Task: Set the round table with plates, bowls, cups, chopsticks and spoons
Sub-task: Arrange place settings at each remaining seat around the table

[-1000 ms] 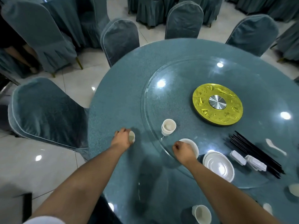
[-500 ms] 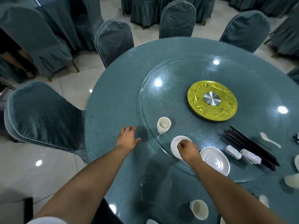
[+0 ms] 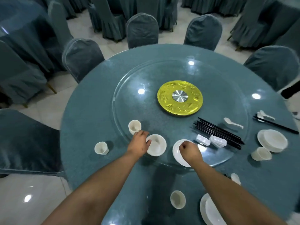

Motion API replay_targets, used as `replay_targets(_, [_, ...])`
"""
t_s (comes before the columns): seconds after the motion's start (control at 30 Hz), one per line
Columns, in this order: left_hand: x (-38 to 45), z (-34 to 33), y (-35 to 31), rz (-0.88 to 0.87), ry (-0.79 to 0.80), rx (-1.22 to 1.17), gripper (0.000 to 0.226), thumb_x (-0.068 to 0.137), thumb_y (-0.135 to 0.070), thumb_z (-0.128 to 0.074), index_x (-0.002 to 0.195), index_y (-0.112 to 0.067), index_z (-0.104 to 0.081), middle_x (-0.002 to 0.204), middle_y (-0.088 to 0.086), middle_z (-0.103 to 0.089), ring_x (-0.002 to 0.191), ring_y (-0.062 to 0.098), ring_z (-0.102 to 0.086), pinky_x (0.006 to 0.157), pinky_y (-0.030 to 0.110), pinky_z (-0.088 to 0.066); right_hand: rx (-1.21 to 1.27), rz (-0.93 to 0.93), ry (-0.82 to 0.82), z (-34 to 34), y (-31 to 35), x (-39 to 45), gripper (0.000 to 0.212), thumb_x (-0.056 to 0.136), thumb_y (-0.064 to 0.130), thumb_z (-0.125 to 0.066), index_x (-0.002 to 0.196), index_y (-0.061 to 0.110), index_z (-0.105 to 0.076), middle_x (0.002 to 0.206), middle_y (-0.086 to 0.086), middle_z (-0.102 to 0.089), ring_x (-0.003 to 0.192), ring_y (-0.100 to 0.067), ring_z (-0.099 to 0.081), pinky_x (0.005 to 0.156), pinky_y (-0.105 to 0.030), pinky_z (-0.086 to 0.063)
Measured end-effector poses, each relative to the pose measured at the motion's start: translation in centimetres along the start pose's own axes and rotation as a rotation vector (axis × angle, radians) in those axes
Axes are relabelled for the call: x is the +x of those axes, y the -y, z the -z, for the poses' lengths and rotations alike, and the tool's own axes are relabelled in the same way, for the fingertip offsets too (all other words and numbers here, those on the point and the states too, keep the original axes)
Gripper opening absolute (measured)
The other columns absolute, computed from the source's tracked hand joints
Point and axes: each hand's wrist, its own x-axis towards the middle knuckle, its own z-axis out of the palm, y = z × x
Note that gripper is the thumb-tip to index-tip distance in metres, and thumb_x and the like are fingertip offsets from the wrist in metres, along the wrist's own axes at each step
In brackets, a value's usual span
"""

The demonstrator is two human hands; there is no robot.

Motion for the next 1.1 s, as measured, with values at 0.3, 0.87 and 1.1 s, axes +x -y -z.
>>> replay_targets(0.3, [1.2,-5.8,-9.8,-0.083,0.173,-0.038,0.028,0.095,-0.027,-0.053,0.113,-0.008,-0.064,0.115,0.011,-0.062,0.109,0.028,-0.057,0.095,0.032,-0.042,0.07,-0.211,0.028,2.3,-8.1,1.2,0.025,0.09,0.017,-0.045,0.098,0.009,-0.068,0.101,-0.015,-0.071,0.092,-0.032,-0.064,0.069,-0.028,-0.043])
replay_targets(0.87, [3.6,-11.8,-14.0,0.162,0.402,-0.042,0.049,0.092,-0.024,-0.054,0.14,-0.014,-0.05,0.137,0.01,-0.056,0.125,0.024,-0.054,0.105,0.031,-0.042,0.212,-0.295,0.188,1.9,-11.7,4.4,0.011,0.088,0.023,-0.061,0.087,0.012,-0.061,0.086,-0.007,-0.065,0.076,-0.021,-0.059,0.059,-0.026,-0.045])
replay_targets(1.1, [3.0,-10.3,-13.7,0.158,0.283,-0.059,0.037,0.089,-0.016,-0.053,0.125,-0.007,-0.06,0.121,0.012,-0.064,0.111,0.03,-0.059,0.094,0.035,-0.048,0.31,-0.243,0.168,3.4,-11.8,3.2,0.016,0.086,0.014,-0.058,0.086,0.0,-0.065,0.084,-0.017,-0.072,0.083,-0.029,-0.068,0.073,-0.031,-0.053])
